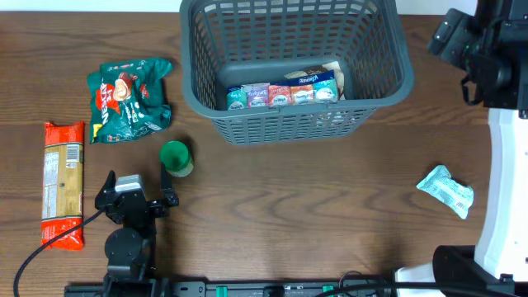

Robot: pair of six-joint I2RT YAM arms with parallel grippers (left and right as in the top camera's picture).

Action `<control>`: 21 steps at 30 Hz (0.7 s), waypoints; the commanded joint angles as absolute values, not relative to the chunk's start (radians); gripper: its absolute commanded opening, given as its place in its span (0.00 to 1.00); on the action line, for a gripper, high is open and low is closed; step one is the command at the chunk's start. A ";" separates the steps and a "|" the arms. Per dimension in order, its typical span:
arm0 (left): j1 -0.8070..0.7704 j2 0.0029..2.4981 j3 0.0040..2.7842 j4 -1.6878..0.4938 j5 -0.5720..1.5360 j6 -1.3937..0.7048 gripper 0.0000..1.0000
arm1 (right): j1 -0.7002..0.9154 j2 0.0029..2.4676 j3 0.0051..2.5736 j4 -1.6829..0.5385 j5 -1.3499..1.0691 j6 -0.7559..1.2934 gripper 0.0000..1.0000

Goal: Pack container
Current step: 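Carry the tissue pack with the right gripper and release it in the basket, then lower the right gripper onto the light-blue pouch and grasp it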

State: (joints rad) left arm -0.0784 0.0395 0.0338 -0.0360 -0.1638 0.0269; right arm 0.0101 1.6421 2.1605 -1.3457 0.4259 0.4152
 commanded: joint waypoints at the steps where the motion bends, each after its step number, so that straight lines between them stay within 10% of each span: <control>1: -0.072 0.043 0.004 -0.054 -0.175 0.033 0.99 | -0.026 1.648 2.164 -1.404 0.414 0.519 0.99; 21: -0.072 0.043 0.004 -0.055 -0.175 0.033 0.99 | -0.207 1.652 1.792 -1.522 0.508 0.989 0.99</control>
State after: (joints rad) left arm -0.0784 0.0395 0.0338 -0.0360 -0.1635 0.0269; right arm -0.1883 1.6436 1.8587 -1.5326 0.4637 0.8856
